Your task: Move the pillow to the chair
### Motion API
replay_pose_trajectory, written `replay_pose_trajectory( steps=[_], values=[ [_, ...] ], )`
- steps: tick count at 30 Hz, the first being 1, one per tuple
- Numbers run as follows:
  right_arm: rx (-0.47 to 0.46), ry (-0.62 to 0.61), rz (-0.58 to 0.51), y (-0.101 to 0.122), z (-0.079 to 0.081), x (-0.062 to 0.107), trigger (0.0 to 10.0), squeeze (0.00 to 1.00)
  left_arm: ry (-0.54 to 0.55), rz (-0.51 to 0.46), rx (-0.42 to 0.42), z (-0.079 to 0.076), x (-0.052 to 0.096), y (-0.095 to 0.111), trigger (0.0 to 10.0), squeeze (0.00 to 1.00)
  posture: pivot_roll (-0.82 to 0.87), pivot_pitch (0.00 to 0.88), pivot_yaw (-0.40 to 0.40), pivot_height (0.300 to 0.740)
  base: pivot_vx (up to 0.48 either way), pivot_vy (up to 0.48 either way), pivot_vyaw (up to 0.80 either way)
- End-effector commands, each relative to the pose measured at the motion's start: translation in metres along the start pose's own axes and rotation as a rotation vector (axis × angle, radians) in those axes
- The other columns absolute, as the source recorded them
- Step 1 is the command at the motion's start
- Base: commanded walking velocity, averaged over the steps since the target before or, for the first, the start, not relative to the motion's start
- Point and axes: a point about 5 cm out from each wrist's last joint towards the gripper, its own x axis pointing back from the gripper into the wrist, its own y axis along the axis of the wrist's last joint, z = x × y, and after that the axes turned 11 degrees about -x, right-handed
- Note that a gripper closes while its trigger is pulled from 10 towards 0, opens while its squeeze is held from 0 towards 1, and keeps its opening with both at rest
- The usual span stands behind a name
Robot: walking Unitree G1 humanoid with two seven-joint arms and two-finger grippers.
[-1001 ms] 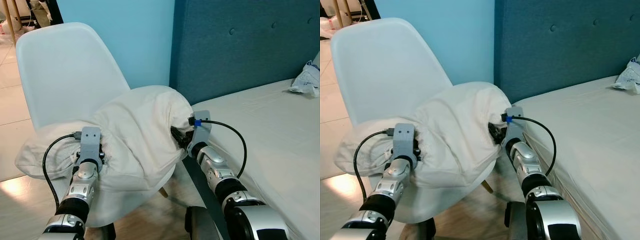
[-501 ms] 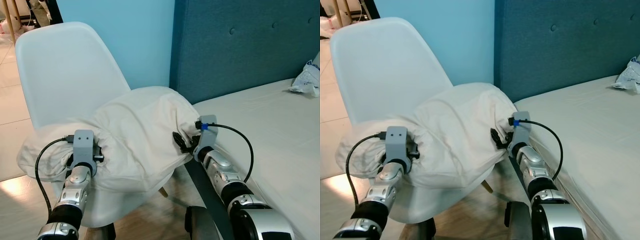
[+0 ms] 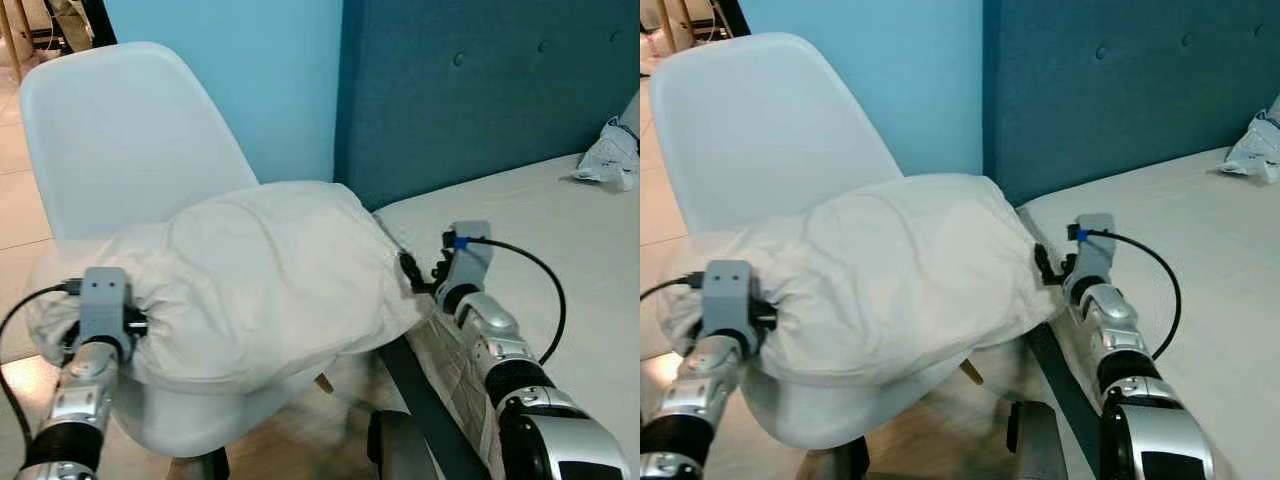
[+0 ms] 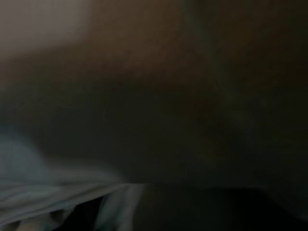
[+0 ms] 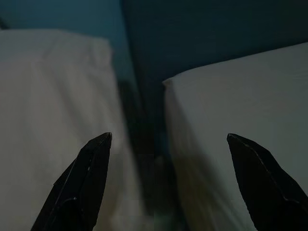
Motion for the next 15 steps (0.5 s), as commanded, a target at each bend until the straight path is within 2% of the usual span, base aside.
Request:
replay_pose_trajectory(
  steps=[1, 4, 5, 6, 7, 8, 9, 10, 11, 12, 13, 14, 15],
  values=[
    [0.006, -0.031, -0.062, 0.008, -0.002, 0.0, 10.0, 0.0, 0.144, -0.047, -0.06, 0.031, -0.004, 0.014, 10.0, 0.0, 0.02, 0.077, -0.011, 0.55, 0.0, 0.0, 0.0],
    [0.001, -0.052, -0.096, 0.013, -0.004, 0.0, 10.0, 0.0, 0.154, -0.069, -0.07, 0.034, -0.004, 0.018, 10.0, 0.0, 0.03, 0.075, -0.012, 0.55, 0.0, 0.0, 0.0],
    [-0.025, -0.064, -0.117, 0.016, -0.005, -0.001, 10.0, 0.0, 0.09, -0.117, -0.071, 0.028, -0.004, 0.025, 10.0, 0.74, 0.03, 0.073, -0.012, 0.55, 0.0, 0.0, 0.0],
    [-0.027, -0.06, -0.116, 0.016, -0.003, -0.001, 10.0, 0.0, 0.038, -0.135, -0.144, 0.02, -0.003, 0.029, 10.0, 0.66, 0.03, 0.07, -0.011, 0.55, 0.0, 0.0, 0.0],
    [-0.027, -0.06, -0.116, 0.016, -0.003, -0.001, 10.0, 0.0, 0.038, -0.135, -0.144, 0.02, -0.003, 0.029, 10.0, 0.66, 0.03, 0.07, -0.011, 0.55, 0.0, 0.0, 0.0],
    [-0.03, -0.052, -0.107, 0.014, 0.001, -0.002, 10.0, 0.0, -0.076, -0.082, -0.035, 0.004, -0.003, 0.027, 10.0, 1.0, 0.03, 0.07, -0.011, 0.55, 0.0, 0.0, 0.0],
    [-0.03, -0.052, -0.107, 0.014, 0.001, -0.002, 10.0, 0.0, -0.076, -0.082, -0.035, 0.004, -0.003, 0.027, 10.0, 1.0, 0.03, 0.07, -0.011, 0.55, 0.0, 0.0, 0.0],
    [-0.029, -0.048, -0.099, 0.011, 0.003, -0.002, 10.0, 0.0, -0.158, 0.04, 0.112, -0.011, -0.002, 0.018, 10.0, 1.0, 0.03, 0.073, -0.011, 0.55, 0.0, 0.0, 0.0],
    [-0.03, -0.047, -0.098, 0.011, 0.004, -0.002, 10.0, 0.0, -0.175, 0.075, 0.084, -0.016, -0.002, 0.015, 10.0, 1.0, 0.03, 0.074, -0.01, 0.55, 0.0, 0.0, 0.0],
    [-0.034, -0.043, -0.099, 0.01, 0.004, -0.002, 10.0, 0.0, -0.153, 0.127, 0.12, -0.019, -0.002, 0.01, 10.0, 1.0, 0.03, 0.074, -0.01, 0.55, 0.0, 0.0, 0.0],
    [-0.036, -0.039, -0.103, 0.01, 0.005, -0.002, 10.0, 0.0, -0.115, 0.191, 0.392, -0.02, -0.003, 0.009, 10.0, 1.0, 0.03, 0.075, -0.007, 0.55, 0.0, 0.0, 0.0],
    [-0.037, -0.037, -0.106, 0.01, 0.006, -0.002, 10.0, 0.0, -0.1, 0.236, 0.61, -0.023, -0.003, 0.008, 10.0, 1.0, 0.03, 0.075, -0.007, 0.55, 0.0, 0.0, 0.0],
    [-0.037, -0.037, -0.106, 0.01, 0.006, -0.002, 10.0, 0.0, -0.1, 0.236, 0.61, -0.023, -0.003, 0.008, 10.0, 1.0, 0.03, 0.075, -0.007, 0.55, 0.0, 0.0, 0.0]
  ],
)
